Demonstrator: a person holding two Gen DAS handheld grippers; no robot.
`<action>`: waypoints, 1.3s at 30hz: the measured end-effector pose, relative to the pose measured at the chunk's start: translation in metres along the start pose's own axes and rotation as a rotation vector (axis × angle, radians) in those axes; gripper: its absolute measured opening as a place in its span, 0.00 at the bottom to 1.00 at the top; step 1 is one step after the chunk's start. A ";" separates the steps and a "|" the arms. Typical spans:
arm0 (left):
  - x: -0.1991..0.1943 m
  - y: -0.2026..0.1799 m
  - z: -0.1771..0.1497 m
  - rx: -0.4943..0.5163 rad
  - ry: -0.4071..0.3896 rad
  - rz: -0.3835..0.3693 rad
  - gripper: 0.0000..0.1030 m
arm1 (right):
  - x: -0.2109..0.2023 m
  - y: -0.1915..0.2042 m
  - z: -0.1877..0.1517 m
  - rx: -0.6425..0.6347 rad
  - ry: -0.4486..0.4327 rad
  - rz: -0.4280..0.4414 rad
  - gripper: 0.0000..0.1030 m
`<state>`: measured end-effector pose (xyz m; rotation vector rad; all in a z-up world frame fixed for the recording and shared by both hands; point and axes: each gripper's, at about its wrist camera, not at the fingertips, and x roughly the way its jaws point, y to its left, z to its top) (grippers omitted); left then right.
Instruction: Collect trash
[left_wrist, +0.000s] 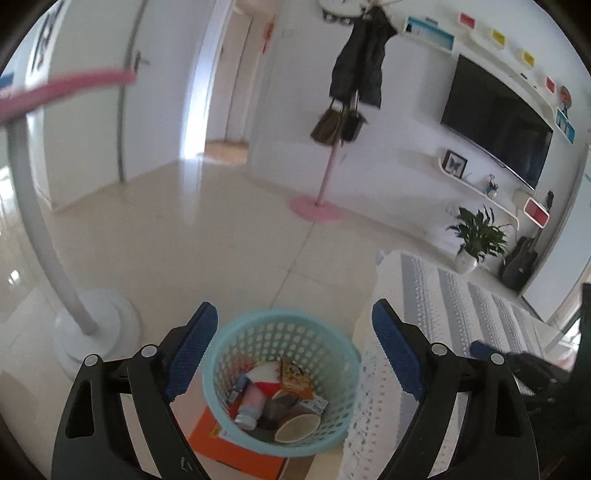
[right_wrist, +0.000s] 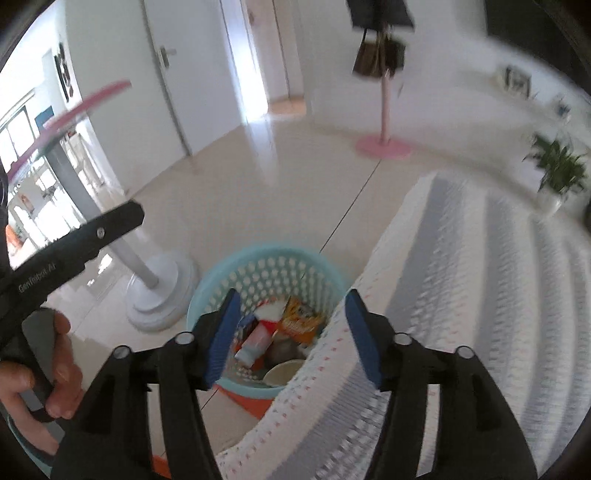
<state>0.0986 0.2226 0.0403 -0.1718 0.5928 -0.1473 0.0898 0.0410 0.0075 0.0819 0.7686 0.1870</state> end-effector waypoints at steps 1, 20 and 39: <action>-0.017 -0.006 -0.004 0.002 -0.031 0.008 0.81 | -0.015 0.000 -0.003 -0.004 -0.035 -0.015 0.57; -0.073 -0.055 -0.067 0.084 -0.190 0.171 0.88 | -0.112 -0.020 -0.072 0.014 -0.282 -0.163 0.57; -0.077 -0.055 -0.069 0.127 -0.171 0.228 0.93 | -0.124 -0.006 -0.080 0.020 -0.299 -0.182 0.57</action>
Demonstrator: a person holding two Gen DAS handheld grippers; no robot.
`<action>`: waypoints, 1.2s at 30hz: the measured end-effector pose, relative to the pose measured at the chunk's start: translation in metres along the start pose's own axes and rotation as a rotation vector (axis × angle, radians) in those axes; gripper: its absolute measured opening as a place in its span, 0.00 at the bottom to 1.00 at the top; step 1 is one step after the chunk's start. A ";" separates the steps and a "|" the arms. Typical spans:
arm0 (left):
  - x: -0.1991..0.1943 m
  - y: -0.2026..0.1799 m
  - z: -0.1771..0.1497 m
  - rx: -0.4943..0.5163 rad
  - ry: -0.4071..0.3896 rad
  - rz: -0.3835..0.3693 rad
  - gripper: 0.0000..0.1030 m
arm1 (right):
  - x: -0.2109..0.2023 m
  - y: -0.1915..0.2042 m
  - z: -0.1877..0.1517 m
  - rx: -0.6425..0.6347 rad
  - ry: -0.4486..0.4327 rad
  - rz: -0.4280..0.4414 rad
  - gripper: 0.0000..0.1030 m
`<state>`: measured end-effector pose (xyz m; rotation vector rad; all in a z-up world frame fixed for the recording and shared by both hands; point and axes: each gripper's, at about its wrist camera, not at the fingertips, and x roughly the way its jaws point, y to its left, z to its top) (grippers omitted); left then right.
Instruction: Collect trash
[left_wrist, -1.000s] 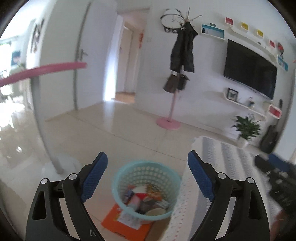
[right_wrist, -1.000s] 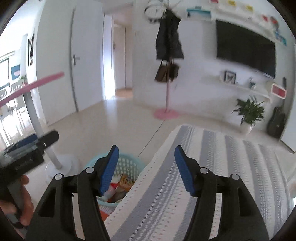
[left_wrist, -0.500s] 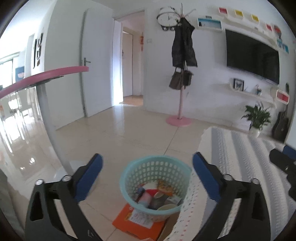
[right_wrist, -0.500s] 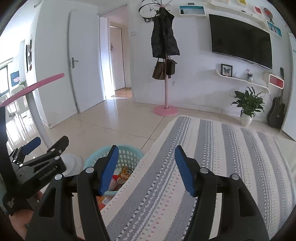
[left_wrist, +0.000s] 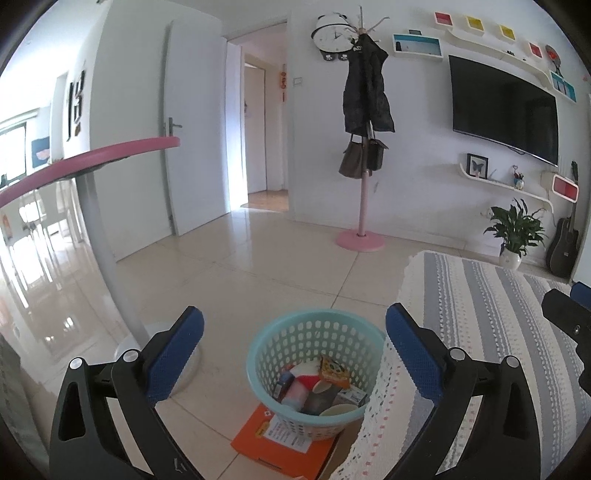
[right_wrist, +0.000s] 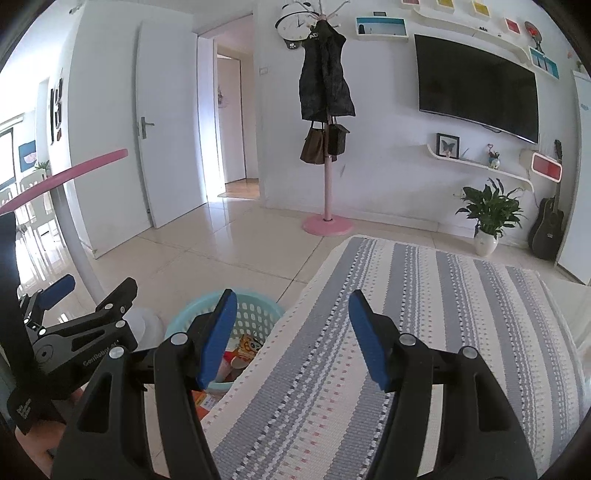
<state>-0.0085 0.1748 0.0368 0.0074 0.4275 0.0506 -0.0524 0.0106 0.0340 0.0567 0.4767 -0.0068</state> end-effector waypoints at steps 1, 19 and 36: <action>0.000 0.001 0.001 -0.002 -0.001 -0.001 0.93 | 0.000 0.000 0.000 0.003 0.001 0.001 0.57; -0.001 0.001 -0.001 0.000 -0.004 0.013 0.93 | -0.005 0.002 0.000 0.011 0.001 -0.001 0.58; -0.004 0.005 0.001 -0.014 -0.022 0.047 0.93 | 0.001 0.002 -0.008 0.000 -0.002 -0.009 0.62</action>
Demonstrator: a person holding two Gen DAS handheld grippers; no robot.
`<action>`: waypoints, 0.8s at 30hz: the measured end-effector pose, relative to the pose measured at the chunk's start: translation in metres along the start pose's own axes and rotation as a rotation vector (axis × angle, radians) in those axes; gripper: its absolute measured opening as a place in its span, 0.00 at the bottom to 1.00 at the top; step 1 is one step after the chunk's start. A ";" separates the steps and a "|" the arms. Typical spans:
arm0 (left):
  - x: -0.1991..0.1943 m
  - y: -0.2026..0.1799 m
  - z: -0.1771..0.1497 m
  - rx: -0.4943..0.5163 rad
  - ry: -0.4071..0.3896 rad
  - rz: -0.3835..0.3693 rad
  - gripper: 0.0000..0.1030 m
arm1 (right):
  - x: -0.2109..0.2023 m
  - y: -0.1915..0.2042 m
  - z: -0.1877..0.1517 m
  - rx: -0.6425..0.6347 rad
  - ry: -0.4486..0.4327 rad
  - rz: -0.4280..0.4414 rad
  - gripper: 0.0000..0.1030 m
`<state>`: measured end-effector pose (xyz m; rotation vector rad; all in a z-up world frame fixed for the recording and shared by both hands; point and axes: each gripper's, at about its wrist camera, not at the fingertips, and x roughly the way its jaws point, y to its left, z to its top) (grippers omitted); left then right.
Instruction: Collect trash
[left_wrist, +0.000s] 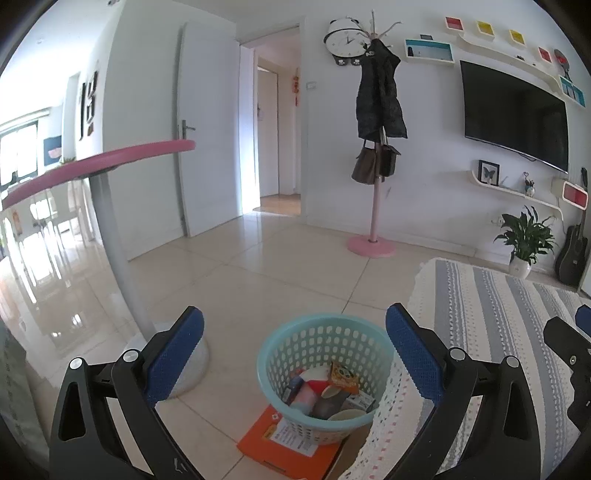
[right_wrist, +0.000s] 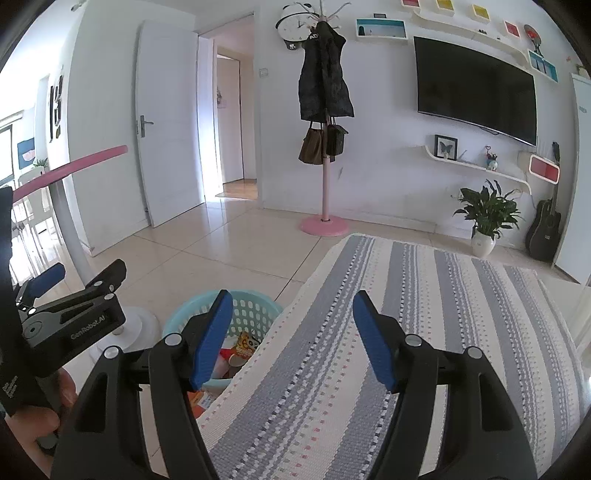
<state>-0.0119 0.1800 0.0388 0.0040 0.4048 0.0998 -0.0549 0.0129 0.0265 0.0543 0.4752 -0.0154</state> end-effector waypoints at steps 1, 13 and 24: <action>0.001 0.000 0.001 0.002 -0.002 -0.002 0.93 | 0.000 -0.001 0.000 0.003 0.000 0.000 0.62; 0.003 -0.002 -0.001 0.005 0.006 -0.014 0.93 | 0.004 -0.011 -0.005 0.027 0.008 -0.005 0.62; 0.002 -0.003 -0.001 0.009 0.013 -0.026 0.93 | 0.006 -0.012 -0.007 0.023 0.015 -0.006 0.62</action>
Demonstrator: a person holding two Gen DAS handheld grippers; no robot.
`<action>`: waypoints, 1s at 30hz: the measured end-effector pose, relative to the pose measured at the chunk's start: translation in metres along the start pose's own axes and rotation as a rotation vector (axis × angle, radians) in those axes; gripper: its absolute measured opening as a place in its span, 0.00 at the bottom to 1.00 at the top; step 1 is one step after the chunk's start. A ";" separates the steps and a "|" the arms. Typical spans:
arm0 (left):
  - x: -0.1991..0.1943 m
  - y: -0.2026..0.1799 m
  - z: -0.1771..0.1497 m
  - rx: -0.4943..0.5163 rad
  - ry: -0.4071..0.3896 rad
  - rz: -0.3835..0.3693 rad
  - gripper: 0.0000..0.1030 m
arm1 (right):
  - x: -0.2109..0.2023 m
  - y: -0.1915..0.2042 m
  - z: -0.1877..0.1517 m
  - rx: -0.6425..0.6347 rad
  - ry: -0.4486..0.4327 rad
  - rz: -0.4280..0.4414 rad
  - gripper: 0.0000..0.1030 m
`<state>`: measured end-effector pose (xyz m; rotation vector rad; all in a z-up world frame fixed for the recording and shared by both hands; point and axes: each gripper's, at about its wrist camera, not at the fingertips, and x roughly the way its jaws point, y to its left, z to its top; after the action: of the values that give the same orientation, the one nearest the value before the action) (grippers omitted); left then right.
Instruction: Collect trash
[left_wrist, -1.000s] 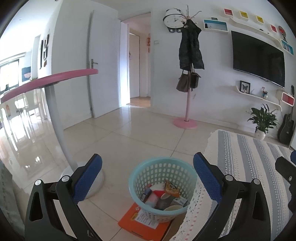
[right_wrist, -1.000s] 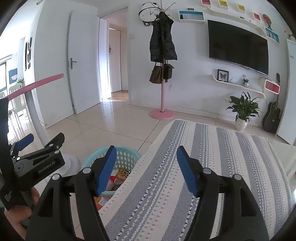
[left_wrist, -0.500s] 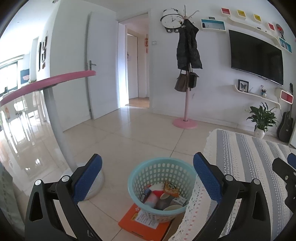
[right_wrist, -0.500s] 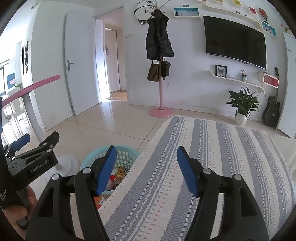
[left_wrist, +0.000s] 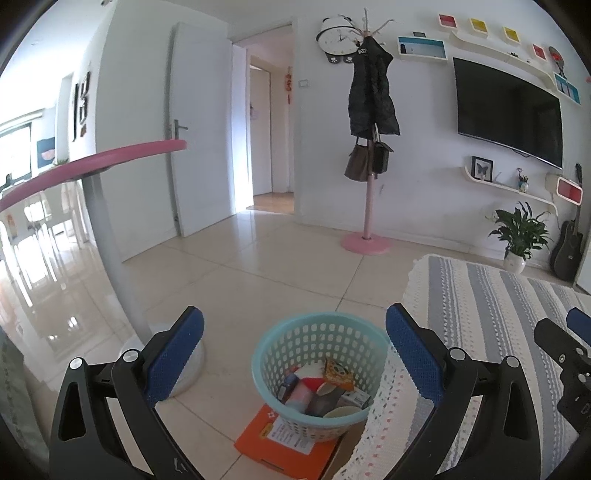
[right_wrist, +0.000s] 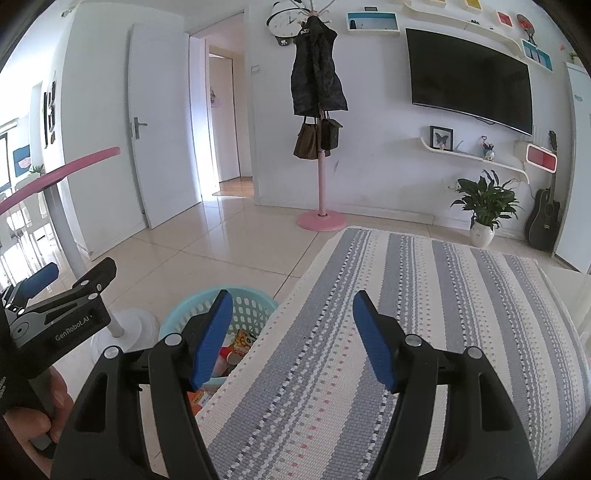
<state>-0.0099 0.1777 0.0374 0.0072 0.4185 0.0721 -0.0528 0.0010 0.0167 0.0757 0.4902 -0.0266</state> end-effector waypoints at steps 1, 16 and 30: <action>-0.001 0.000 0.001 0.001 0.000 -0.001 0.93 | 0.000 0.000 -0.001 -0.001 0.001 0.000 0.62; -0.002 -0.001 0.001 0.013 -0.008 -0.007 0.93 | 0.005 -0.004 -0.006 0.006 0.007 -0.013 0.62; -0.004 -0.002 0.001 0.014 -0.008 -0.012 0.93 | 0.005 -0.003 -0.004 0.000 0.006 -0.004 0.62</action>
<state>-0.0130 0.1751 0.0399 0.0185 0.4112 0.0572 -0.0505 -0.0022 0.0109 0.0744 0.4961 -0.0302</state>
